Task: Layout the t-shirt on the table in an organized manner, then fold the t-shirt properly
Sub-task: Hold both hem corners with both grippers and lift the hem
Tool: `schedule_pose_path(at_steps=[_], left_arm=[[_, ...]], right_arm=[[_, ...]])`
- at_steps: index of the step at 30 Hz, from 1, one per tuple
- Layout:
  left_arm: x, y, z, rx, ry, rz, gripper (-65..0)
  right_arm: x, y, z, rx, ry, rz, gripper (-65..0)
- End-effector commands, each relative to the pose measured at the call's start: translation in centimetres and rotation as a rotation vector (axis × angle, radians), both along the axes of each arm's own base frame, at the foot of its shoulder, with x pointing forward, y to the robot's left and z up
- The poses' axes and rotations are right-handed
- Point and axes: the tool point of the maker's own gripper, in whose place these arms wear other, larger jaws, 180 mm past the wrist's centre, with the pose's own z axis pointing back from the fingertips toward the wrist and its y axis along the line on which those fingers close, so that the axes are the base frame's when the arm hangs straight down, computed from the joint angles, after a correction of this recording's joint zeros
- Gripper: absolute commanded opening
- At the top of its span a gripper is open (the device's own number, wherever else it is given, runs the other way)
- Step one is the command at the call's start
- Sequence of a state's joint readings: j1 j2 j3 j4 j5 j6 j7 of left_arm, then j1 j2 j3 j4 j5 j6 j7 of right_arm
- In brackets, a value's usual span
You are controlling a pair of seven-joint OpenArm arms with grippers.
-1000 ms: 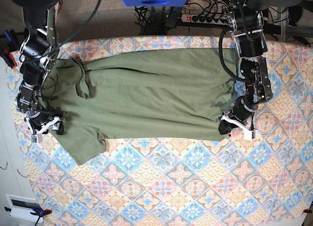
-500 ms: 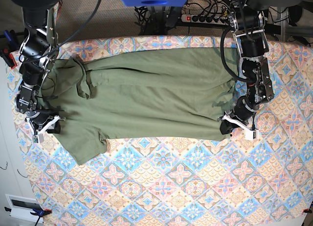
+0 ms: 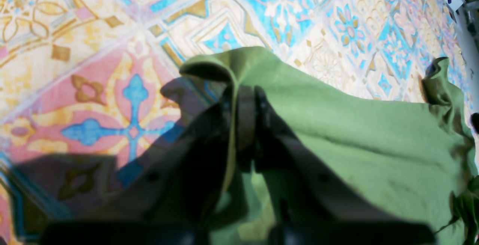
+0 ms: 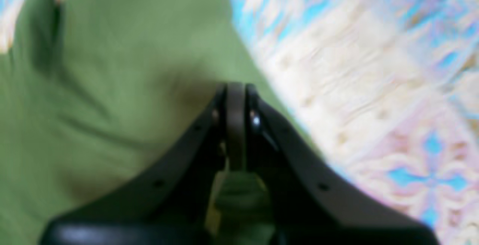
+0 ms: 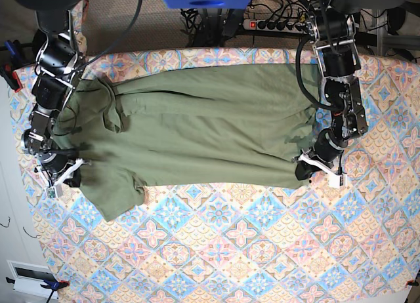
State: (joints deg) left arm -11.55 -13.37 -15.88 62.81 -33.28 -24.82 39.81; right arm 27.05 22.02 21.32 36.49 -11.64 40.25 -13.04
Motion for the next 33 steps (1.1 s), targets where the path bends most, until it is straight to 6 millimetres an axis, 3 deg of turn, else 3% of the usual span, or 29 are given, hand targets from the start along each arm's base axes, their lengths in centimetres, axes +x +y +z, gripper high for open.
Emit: schedule_pose_path(at_steps=[1, 7, 16, 20, 23, 25, 33], left_arm=[[1.4, 0.7, 2.2, 0.002, -0.069, 0.012, -65.0], [1.4, 0.7, 2.2, 0.002, -0.069, 0.012, -65.0], [1.4, 0.7, 2.1, 0.001, -0.068, 0.012, -65.0], [1.4, 0.7, 2.1, 0.001, -0.068, 0.012, -65.0], [1.4, 0.7, 2.1, 0.003, -0.068, 0.012, -65.0], [1.4, 0.8, 2.2, 0.004, -0.068, 0.013, -65.0], [1.4, 0.7, 2.1, 0.003, -0.068, 0.012, -65.0]], right_arm=[[0.5, -1.3, 1.4, -0.016, -0.034, -0.019, -61.5], [0.2, -1.3, 0.8, -0.005, -0.020, -0.023, -45.4], [0.1, -2.4, 1.3, -0.022, -0.022, -0.033, -27.0], [0.7, -2.9, 1.9, -0.009, -0.035, -0.051, -26.4], [0.3, -6.1, 2.0, -0.019, -0.036, -0.177, -26.1], [-0.2, -7.1, 1.9, -0.021, -0.022, -0.193, -26.1], [-0.9, -6.8, 0.7, -0.001, 0.004, -0.195, -26.0]])
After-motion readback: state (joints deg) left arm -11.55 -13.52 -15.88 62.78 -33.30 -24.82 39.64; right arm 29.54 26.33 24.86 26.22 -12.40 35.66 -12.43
